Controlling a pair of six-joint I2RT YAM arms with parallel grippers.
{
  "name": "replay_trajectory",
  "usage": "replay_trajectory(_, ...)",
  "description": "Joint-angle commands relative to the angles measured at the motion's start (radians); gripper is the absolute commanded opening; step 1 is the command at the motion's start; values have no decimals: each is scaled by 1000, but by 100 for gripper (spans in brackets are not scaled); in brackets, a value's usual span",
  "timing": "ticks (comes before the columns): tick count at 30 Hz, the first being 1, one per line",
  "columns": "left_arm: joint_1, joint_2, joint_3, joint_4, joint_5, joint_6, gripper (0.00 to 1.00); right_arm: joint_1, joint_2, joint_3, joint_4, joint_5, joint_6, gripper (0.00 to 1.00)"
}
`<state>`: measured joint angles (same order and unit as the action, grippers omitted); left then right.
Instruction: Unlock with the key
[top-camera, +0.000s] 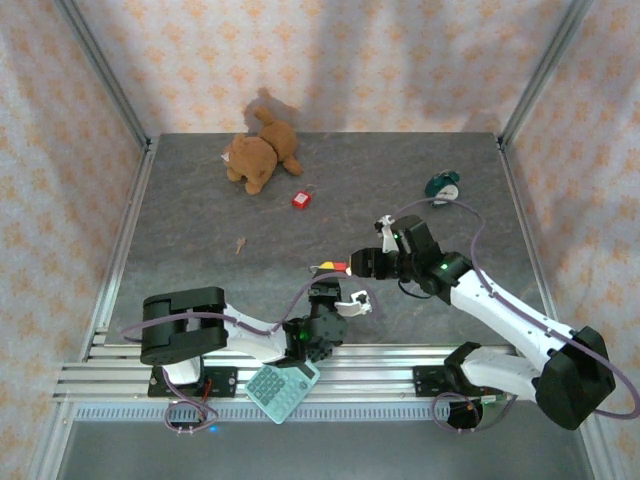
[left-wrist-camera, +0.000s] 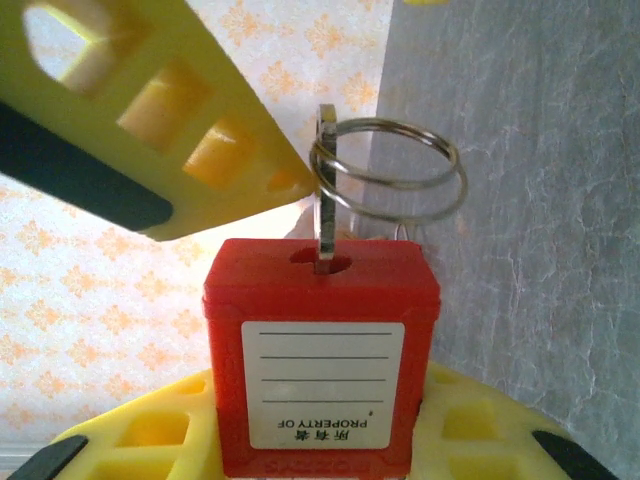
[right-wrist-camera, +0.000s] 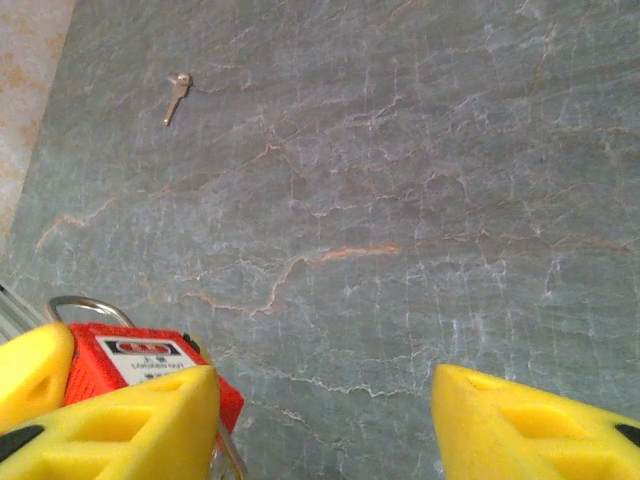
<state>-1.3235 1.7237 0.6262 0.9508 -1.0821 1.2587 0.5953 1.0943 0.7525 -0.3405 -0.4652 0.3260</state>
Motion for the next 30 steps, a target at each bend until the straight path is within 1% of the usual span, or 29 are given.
replay_trajectory(1,-12,38,-11,194,-29,78,30,-29,1,32,-6,0,46,59)
replay_trajectory(6,-12,105,-8,391,-41,201,30,-102,-66,-21,115,-156,160,68)
replay_trajectory(10,-12,114,-7,409,-40,202,30,-146,-97,-66,188,-258,242,75)
replay_trajectory(14,-10,114,3,421,-39,208,30,-175,-86,-147,303,-358,341,79)
replay_trajectory(17,-10,133,15,457,-38,238,30,-176,-68,-213,419,-426,420,79)
replay_trajectory(21,-10,156,30,459,-36,244,30,-176,-47,-271,590,-477,537,79)
replay_trajectory(27,-10,166,51,456,-32,244,30,-175,-39,-314,695,-498,624,78)
replay_trajectory(30,-10,176,65,459,-30,245,30,-175,-34,-329,717,-503,636,72)
